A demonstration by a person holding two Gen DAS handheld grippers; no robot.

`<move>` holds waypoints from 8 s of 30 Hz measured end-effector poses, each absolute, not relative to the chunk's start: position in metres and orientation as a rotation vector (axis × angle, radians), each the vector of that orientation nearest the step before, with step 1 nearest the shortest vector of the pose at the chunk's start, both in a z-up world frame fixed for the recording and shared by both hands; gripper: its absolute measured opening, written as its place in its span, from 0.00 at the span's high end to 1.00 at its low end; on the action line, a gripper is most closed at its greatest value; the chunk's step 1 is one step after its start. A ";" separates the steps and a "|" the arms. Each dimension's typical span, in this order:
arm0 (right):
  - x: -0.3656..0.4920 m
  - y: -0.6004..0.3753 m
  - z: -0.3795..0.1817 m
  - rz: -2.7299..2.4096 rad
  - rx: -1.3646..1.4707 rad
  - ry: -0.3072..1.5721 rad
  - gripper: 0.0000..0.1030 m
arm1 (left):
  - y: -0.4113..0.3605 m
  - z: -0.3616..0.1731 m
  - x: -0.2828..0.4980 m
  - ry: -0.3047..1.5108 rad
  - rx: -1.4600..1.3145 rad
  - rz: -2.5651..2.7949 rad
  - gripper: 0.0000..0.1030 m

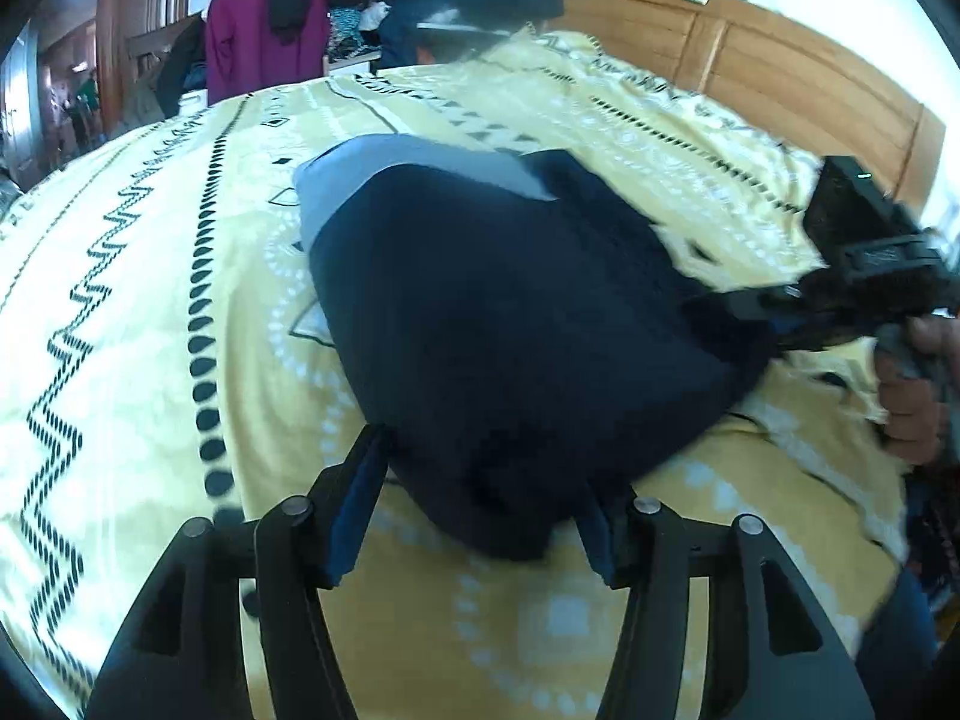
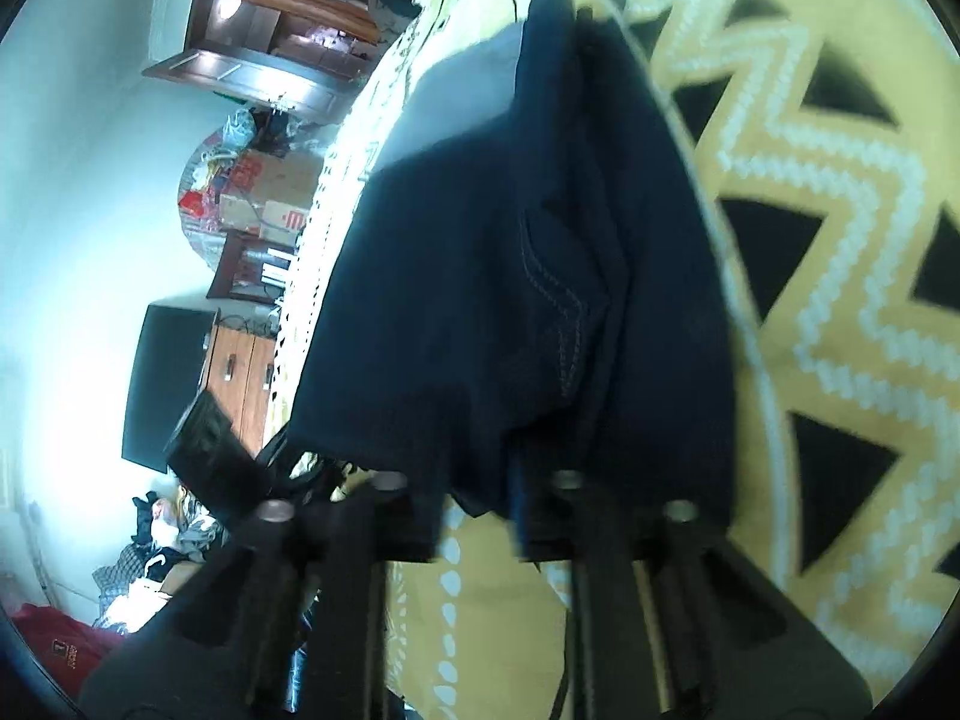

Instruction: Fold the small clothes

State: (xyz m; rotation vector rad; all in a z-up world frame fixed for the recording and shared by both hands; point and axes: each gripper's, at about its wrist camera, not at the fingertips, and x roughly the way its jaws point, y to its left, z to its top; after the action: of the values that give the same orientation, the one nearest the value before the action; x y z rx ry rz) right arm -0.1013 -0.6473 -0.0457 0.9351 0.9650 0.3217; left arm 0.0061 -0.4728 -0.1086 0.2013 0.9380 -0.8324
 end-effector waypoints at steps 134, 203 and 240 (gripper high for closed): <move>-0.198 -0.512 0.121 -0.385 0.162 0.771 0.00 | -0.333 -0.023 -0.003 0.894 0.109 -0.442 0.00; -0.314 -0.446 0.209 -0.400 0.122 0.617 0.00 | -0.349 0.172 -0.170 0.479 0.114 -0.427 0.00; -0.343 -0.473 0.206 -0.365 -0.082 0.957 0.00 | -0.230 0.161 -0.168 0.694 0.347 -0.312 0.00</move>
State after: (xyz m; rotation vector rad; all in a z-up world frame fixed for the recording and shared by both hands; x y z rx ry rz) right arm -0.3428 -0.4735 0.2062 -0.0822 0.9567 -0.3645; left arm -0.1684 -0.2298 0.1608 0.3469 0.6944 -0.3119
